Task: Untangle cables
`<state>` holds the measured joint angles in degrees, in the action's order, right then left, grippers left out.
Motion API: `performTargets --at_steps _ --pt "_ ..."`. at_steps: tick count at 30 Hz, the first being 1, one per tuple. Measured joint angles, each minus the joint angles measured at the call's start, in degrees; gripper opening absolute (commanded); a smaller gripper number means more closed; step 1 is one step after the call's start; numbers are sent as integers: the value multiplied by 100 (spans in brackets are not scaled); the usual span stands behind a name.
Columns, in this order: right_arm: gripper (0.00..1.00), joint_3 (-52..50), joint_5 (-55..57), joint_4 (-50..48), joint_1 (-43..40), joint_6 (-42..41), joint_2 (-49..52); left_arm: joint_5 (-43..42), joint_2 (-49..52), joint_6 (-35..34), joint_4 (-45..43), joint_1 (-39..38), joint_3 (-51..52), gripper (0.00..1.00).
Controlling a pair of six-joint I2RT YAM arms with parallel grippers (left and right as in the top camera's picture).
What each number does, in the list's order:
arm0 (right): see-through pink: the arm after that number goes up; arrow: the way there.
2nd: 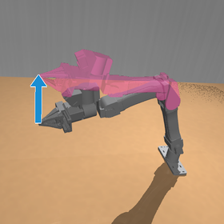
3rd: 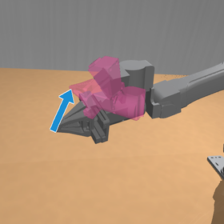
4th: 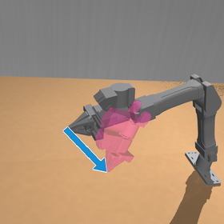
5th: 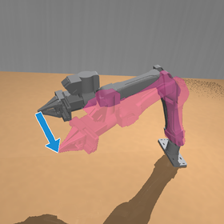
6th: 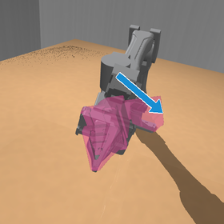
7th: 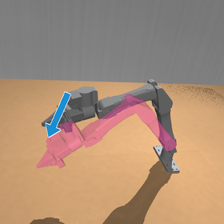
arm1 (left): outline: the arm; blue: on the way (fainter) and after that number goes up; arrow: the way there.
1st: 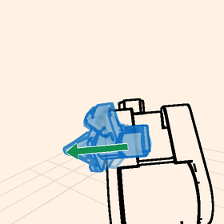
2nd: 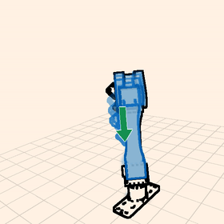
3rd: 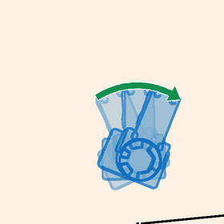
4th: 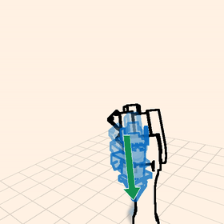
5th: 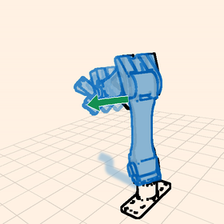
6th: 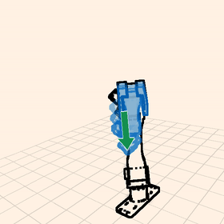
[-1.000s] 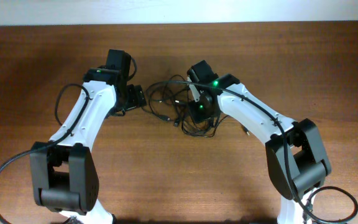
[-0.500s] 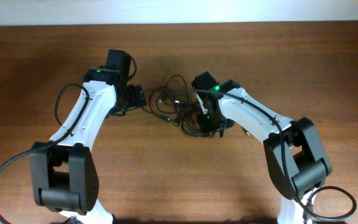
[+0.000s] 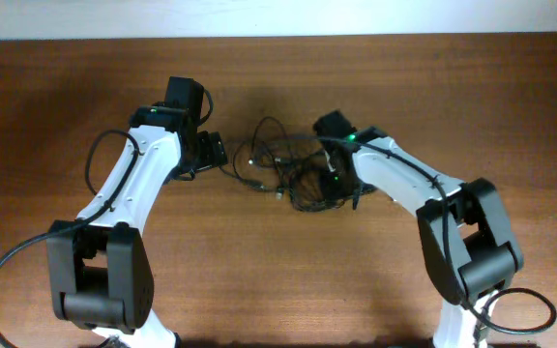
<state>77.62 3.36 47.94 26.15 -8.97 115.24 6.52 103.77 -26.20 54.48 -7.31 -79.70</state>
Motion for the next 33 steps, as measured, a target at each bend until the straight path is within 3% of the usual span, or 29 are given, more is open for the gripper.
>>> performTargets --at_steps 3,4,6,7,8,16,23,31,33 --pt "54 133 -20 -59 -282 33 0 0 0 0 0 0 0 99" --pt "47 140 -42 -133 -339 42 0 0 0 0 0 0 0 99" --pt "30 144 -133 -221 -417 72 0 0 0 0 0 0 0 99" --pt "14 144 -229 -291 -463 153 0 0 0 0 0 -2 0 99" --pt "5 146 -308 -348 -492 155 0 0 0 0 0 -17 0 99" --pt "4 168 -498 -1121 -951 240 0 0 0 0 0 -44 0 99" --pt "4 168 -498 -1202 -1228 251 0 0 0 0 0 -44 0 99" --pt "5 223 -518 -474 -1231 251 275 0 0 0 -2 -44 0 99" --pt "10 243 -544 -101 -1231 254 275 2 0 0 2 -44 0 99"
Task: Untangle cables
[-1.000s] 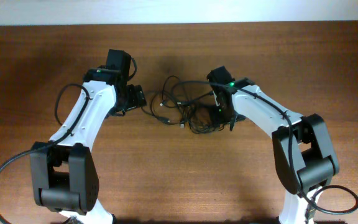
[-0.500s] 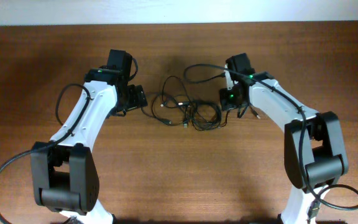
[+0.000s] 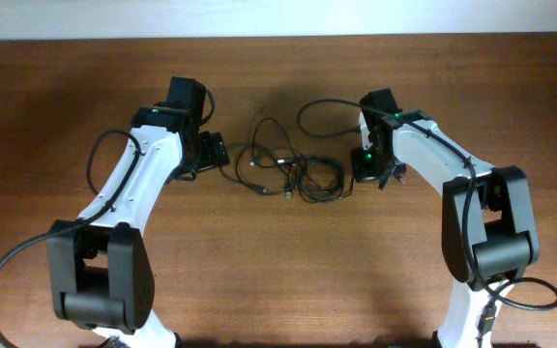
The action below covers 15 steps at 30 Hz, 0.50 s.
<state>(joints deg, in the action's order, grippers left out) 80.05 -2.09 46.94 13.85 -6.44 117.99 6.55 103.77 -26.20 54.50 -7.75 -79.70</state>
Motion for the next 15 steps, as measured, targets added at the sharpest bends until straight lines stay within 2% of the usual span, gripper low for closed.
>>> performTargets --at_steps 5,9,13,15 --pt "9 -39 -192 1176 0 20 4 0 0 0 0 0 0 99" --pt "4 92 -678 1628 0 17 133 2 0 0 -2 0 0 99" --pt "4 782 -861 1416 0 31 251 15 0 0 -2 0 0 99" --pt "4 1049 -879 732 0 35 251 17 0 0 0 0 0 99"
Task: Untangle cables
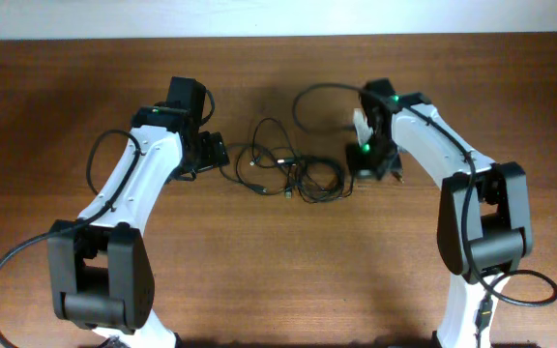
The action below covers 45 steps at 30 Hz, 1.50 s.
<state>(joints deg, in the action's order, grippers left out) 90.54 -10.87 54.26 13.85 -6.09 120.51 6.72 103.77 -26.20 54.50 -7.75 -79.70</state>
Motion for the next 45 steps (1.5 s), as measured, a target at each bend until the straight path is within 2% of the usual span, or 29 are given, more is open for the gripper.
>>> performTargets --at_steps 6,15,19,27,31,36,41,45 --pt "8 -33 203 -1617 0 0 0 0 0 0 2 0 0 99" --pt "8 -855 686 -2100 0 4 0 0 0 0 0 0 0 99" --pt "8 -935 697 -1860 0 4 -72 0 0 0 0 0 0 99" --pt "7 -1091 667 186 0 7 -254 0 0 0 0 0 0 99" --pt "4 -1172 415 671 0 2 -251 0 0 0 0 0 0 99" --pt "4 -1117 251 1145 2 7 -225 0 0 0 0 0 0 99" --pt "5 -227 186 1449 214 186 -358 0 0 0 0 0 0 99" --pt "14 9 170 1158 629 232 -584 0 0 0 0 0 0 99"
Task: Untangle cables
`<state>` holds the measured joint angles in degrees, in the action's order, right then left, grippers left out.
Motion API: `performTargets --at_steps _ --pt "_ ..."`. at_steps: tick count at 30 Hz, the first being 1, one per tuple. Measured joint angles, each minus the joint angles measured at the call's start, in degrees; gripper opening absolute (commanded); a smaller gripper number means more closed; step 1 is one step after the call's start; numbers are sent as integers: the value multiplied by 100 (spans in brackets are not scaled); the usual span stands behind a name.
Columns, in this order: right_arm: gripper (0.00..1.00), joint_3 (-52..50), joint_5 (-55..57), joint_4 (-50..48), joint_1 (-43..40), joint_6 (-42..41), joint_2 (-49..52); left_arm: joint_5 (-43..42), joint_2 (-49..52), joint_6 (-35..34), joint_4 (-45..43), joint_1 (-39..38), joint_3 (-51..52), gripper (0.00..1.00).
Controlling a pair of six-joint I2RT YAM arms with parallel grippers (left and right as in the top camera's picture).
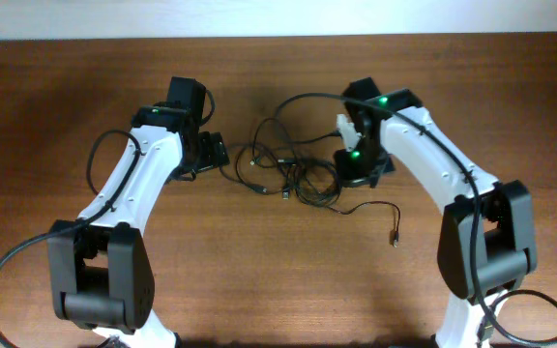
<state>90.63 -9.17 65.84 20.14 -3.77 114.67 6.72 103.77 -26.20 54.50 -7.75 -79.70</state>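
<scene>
A knot of thin black cables [298, 174] lies mid-table between my two arms. My left gripper [220, 155] sits at the knot's left edge. A strand from the tangle's left loop [243, 159] runs into its fingers, and it looks shut on that strand. My right gripper [349, 174] points down at the knot's right edge. A long loop [307, 96] arches from the tangle up to that wrist, so the gripper appears shut on this cable. One freed strand [370, 205] trails right and ends in a plug [393, 238].
Brown wooden table [259, 271] with a pale wall strip along the far edge [259, 19]. Both white arms reach in from the near side. The left arm's own black hose [95, 159] loops beside it.
My right gripper has shifted slightly left and nearer, onto the knot's right edge. A strand with a plug now lies stretched out on the table to its right. My left arm has not moved.
At first my right gripper was down in the knot's right part. Then it stood to the right of the knot with a long loop drawn up behind it. Now it is back at the knot's edge with one strand lying free. My left gripper stayed put throughout.
</scene>
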Motion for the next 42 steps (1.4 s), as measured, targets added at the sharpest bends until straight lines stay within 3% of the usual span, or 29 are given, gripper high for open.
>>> performTargets --at_steps 3,10,24,25,27,33,38,42 --pt "27 -4 -24 -299 433 133 -4 0 0 0 0 0 0 99" --pt "27 -7 -24 -1045 977 702 7 0 0 0 0 0 0 99" --pt "26 -616 -22 -1567 975 745 352 0 0 0 0 0 0 99" --pt "26 -680 -22 -1626 975 748 354 0 0 0 0 0 0 99" --pt "5 -809 -24 -1816 975 750 358 0 0 0 0 0 0 99" --pt "4 -922 -592 -2046 975 787 358 0 0 0 0 0 0 99" --pt "4 -922 -2004 -2094 975 131 358 0 0 0 0 0 0 99" --pt "4 -922 -2277 -2024 975 -52 358 0 0 0 0 0 0 99"
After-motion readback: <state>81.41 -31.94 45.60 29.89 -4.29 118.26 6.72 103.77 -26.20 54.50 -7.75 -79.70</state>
